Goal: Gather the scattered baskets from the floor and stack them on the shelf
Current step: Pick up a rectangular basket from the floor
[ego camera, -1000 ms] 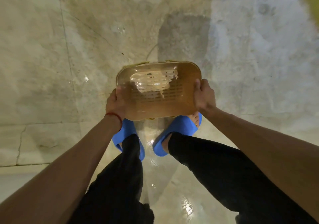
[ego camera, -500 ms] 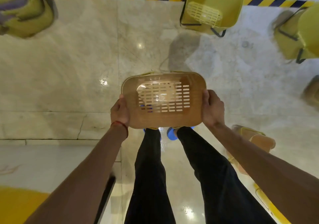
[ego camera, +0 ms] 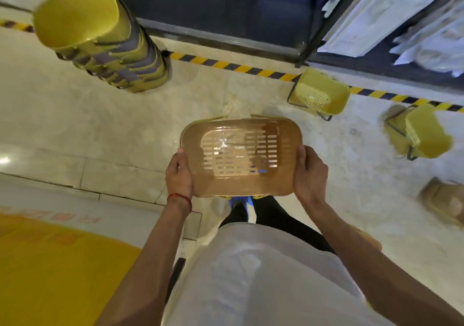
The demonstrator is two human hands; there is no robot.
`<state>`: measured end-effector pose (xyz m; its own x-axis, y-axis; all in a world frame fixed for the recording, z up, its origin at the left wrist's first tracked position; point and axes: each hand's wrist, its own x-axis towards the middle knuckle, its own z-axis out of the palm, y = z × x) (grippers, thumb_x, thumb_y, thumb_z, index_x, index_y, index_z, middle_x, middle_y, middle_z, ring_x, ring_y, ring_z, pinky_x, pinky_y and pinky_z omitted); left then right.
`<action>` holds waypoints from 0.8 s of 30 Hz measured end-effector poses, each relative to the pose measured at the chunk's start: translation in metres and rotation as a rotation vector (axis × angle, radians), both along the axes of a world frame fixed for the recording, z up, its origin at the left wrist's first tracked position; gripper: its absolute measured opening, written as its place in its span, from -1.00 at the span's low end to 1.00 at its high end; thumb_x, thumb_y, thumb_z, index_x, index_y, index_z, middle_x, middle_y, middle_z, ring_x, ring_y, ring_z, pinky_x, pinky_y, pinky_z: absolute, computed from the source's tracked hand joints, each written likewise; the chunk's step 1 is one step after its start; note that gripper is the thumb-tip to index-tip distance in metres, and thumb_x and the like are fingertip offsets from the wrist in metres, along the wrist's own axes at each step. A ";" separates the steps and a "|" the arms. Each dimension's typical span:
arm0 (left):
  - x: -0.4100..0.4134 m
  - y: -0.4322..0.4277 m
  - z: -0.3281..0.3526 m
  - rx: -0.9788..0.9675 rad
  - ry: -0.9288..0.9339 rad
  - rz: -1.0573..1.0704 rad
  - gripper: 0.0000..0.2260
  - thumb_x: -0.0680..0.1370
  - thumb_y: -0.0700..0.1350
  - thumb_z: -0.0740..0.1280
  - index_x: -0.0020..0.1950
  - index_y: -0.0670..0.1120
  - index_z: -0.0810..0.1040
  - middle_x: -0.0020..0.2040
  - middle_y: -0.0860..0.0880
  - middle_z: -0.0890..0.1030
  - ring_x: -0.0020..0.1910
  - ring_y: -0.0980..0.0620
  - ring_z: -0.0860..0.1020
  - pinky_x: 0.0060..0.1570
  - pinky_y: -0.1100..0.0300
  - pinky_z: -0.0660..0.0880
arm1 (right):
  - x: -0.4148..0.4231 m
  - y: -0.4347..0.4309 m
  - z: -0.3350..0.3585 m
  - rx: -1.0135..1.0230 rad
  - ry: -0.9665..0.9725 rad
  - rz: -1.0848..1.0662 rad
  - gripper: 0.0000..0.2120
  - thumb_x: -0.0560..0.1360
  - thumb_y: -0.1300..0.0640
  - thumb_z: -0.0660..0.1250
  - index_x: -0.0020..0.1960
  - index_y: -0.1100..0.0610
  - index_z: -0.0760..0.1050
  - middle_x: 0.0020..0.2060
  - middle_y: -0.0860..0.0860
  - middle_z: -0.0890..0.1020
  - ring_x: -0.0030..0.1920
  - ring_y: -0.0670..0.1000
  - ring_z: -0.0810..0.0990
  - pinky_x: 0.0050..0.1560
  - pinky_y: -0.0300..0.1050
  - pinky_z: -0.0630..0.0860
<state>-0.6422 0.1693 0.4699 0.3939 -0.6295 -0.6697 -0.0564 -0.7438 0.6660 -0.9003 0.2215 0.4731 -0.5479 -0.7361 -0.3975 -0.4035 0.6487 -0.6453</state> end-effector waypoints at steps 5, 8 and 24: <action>0.024 -0.024 0.032 -0.062 -0.042 0.100 -0.60 0.62 0.22 0.16 0.00 -0.08 0.58 -0.03 -0.03 0.63 -0.04 0.00 0.56 0.11 0.00 0.54 | 0.024 -0.054 0.030 -0.042 -0.010 0.087 -0.58 0.74 -0.05 0.03 0.14 0.14 0.60 -0.11 0.00 0.62 -0.10 0.04 0.55 -0.07 -0.07 0.37; 0.042 -0.038 0.044 -0.088 -0.030 0.228 -0.61 0.60 0.26 0.16 -0.04 -0.03 0.55 -0.05 -0.02 0.60 -0.04 0.00 0.55 0.14 -0.05 0.53 | 0.040 -0.098 0.037 -0.061 -0.018 0.194 -0.62 0.74 0.00 0.05 0.09 0.14 0.60 -0.15 -0.02 0.58 -0.11 0.06 0.55 -0.07 -0.10 0.32; 0.252 -0.201 0.052 -0.153 0.146 0.411 -0.69 0.64 0.21 0.15 0.14 0.04 0.53 0.06 0.05 0.61 0.06 0.03 0.59 0.13 0.03 0.53 | 0.253 -0.307 0.059 -0.139 -0.025 0.342 -0.67 0.71 -0.04 0.09 -0.11 -0.02 0.54 -0.29 -0.17 0.58 -0.21 -0.13 0.56 -0.06 -0.07 0.52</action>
<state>-0.3897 -0.0312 0.5219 0.5402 -0.5368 -0.6481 0.3253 -0.5772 0.7491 -0.6470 -0.0858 0.5325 -0.2520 -0.9230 -0.2907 -0.5647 0.3842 -0.7304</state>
